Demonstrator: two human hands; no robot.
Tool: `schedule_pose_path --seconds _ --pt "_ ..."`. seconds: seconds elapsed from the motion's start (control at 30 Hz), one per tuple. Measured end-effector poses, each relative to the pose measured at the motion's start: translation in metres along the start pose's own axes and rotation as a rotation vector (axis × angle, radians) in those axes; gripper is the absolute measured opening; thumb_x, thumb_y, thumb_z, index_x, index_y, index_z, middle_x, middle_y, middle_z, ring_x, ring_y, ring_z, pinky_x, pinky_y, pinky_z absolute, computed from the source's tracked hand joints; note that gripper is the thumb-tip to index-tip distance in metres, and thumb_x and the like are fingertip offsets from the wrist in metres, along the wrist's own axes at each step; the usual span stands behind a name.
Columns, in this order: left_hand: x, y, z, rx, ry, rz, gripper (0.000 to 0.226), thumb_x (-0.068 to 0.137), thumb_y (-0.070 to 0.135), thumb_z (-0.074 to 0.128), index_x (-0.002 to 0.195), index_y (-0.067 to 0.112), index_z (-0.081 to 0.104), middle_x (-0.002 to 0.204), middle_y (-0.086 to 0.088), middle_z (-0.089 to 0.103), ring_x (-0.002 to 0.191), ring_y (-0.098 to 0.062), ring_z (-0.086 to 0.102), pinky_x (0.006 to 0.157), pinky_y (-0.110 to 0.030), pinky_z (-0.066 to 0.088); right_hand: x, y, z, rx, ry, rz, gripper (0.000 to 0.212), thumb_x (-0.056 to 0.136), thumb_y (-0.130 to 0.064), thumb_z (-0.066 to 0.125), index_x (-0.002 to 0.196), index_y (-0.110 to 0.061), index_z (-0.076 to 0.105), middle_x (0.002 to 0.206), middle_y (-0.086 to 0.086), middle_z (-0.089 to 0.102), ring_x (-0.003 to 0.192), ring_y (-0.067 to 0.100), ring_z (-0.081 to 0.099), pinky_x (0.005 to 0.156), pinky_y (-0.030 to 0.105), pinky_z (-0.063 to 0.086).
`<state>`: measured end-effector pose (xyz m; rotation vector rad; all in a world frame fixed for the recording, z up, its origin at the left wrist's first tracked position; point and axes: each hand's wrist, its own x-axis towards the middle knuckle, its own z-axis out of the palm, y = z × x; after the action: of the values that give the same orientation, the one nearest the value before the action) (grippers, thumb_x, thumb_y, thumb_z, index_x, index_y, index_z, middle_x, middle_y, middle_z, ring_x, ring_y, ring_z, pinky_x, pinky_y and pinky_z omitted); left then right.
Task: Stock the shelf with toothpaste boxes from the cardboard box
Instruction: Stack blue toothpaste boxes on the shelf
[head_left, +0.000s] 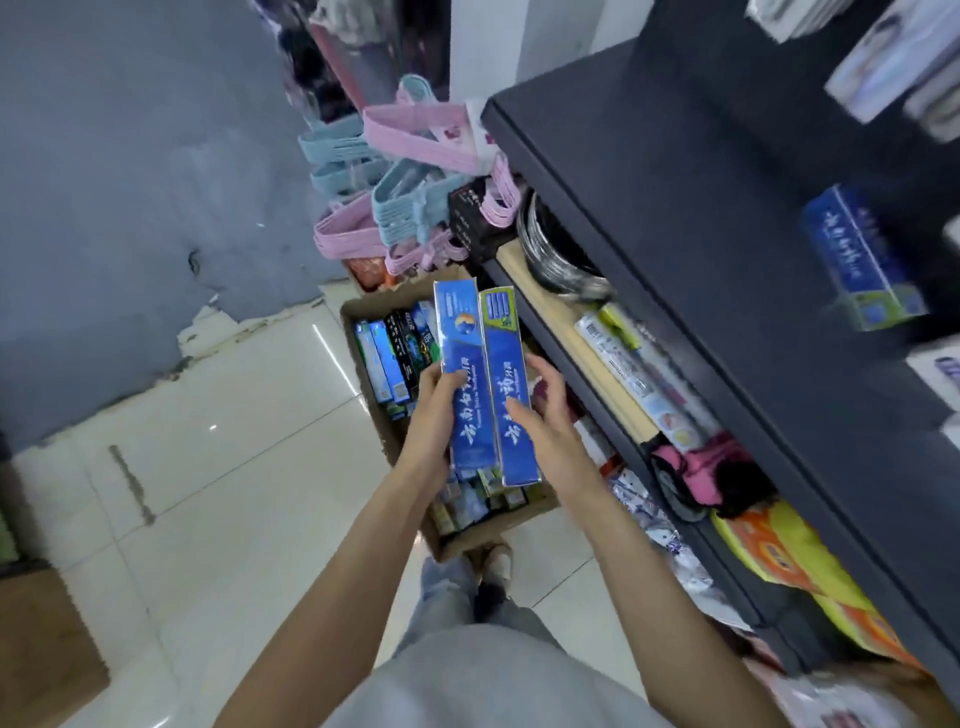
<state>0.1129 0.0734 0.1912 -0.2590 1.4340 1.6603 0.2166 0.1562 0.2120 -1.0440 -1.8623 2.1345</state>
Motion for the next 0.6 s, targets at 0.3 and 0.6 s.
schedule_pose_path --seconds 0.3,0.6 --pt "-0.026 0.033 0.019 0.237 -0.179 0.071 0.056 0.081 0.029 0.069 0.125 0.026 0.034 0.107 0.004 0.065 0.087 -0.012 0.070 0.068 -0.029 0.057 -0.019 -0.035 -0.008 -0.223 0.331 -0.098 0.069 0.082 -0.019 0.071 0.135 -0.027 0.028 0.112 -0.014 0.057 0.094 -0.004 0.058 0.085 0.024 0.046" --pt "-0.017 0.040 0.048 0.309 -0.275 0.118 0.066 0.070 0.010 0.080 0.116 0.030 0.037 0.113 -0.005 0.065 0.096 -0.017 0.068 0.073 -0.028 0.055 -0.026 -0.028 -0.020 -0.163 0.404 -0.123 0.048 0.085 -0.035 0.067 0.124 -0.027 0.041 0.127 -0.010 0.048 0.116 0.001 0.048 0.099 0.030 0.044"
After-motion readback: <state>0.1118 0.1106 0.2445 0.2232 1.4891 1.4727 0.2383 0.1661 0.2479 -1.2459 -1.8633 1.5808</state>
